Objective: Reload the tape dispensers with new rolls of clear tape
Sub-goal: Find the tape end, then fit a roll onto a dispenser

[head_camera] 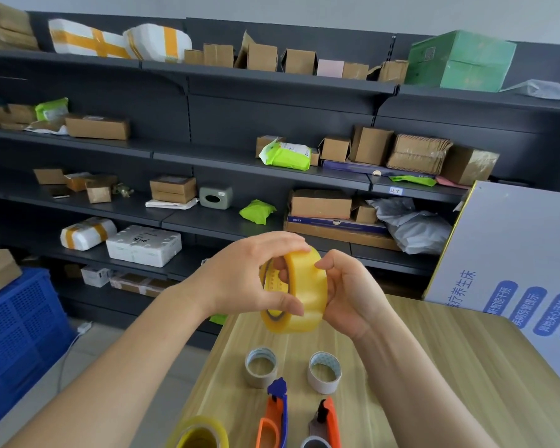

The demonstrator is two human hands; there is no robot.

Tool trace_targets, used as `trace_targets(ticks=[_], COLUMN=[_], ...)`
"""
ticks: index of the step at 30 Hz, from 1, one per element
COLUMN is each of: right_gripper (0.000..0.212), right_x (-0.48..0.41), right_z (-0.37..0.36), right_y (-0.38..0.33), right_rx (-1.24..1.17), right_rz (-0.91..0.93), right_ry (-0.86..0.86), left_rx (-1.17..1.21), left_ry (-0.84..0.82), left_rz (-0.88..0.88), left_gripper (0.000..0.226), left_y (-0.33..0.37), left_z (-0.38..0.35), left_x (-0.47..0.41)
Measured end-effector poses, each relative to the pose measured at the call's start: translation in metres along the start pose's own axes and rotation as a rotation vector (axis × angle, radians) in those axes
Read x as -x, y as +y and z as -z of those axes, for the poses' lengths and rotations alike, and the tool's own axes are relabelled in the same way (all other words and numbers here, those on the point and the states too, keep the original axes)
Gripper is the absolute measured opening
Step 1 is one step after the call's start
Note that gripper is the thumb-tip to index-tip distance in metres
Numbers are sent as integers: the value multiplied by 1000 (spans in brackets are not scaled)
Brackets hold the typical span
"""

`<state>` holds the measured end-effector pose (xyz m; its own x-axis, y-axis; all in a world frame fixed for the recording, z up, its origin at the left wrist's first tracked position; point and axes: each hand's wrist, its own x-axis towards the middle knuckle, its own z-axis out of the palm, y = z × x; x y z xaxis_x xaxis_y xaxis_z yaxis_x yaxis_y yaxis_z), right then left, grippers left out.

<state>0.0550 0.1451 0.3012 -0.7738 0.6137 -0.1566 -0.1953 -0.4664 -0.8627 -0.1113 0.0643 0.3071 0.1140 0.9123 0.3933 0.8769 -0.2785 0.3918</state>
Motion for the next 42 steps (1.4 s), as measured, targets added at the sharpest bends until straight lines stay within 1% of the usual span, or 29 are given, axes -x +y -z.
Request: trace_targets(ticks=[5,8,11,13,14,16,19,22,23,25,26,28,31,34,36,40,41,42], right_gripper=[35,32,39,46,49,52,56,53,51,50,53,61,72,72,61,24,19,19], right_x=[0,-1,-1,-1,0,0,-1,-1,-1,0,-1,-2,-3,-3,-4,-4,-4,-4], right_z=[0,1,1,0,-1,0,1,1,0,-1,-1,-2,-3,-5,-5,-6,-7,-9], right_y=[2,3,5,4,4,5,7,7,7,5,4,3,2,3,4,6,6,7], right_rx=[10,45,131,169,176,165,129,106,99,104,114,118,94,93,97,105,119,132], right_rz=[-29,-30,-26,-15,-8,1,-1,7,9,12,12,7,7,28,45,110,132,161], right_ry=[-38,-32,-16,-35,-48,-81,-124,-143,-146,-123,-100,-60,-24,-9,4,25,43,64], left_rx=[83,181,371,538,579,572,630,650,641,622,611,545,251,-12,-117,-238,-251,-263], left_ry=[-30,-5,42,50,51,46,20,3,-5,-34,-45,-17,138,253,292,391,420,451], left_rz=[64,95,182,255,284,315,355,356,351,330,304,224,78,-49,-113,-191,-210,-227], left_gripper=[72,65,57,55,55,55,44,37,38,52,58,59,57,62,59,44,41,38], left_y=[-1,-7,-13,-16,-17,-16,-13,-11,-12,-13,-14,-13,-10,-8,-8,-5,-4,-4], left_z=[0,-3,-6,-7,-8,-8,-7,-7,-6,-4,-4,-4,-3,-2,-2,-5,-7,-10], left_x=[-1,0,2,2,0,-2,-4,-4,-4,-3,-2,-1,3,5,6,6,7,7])
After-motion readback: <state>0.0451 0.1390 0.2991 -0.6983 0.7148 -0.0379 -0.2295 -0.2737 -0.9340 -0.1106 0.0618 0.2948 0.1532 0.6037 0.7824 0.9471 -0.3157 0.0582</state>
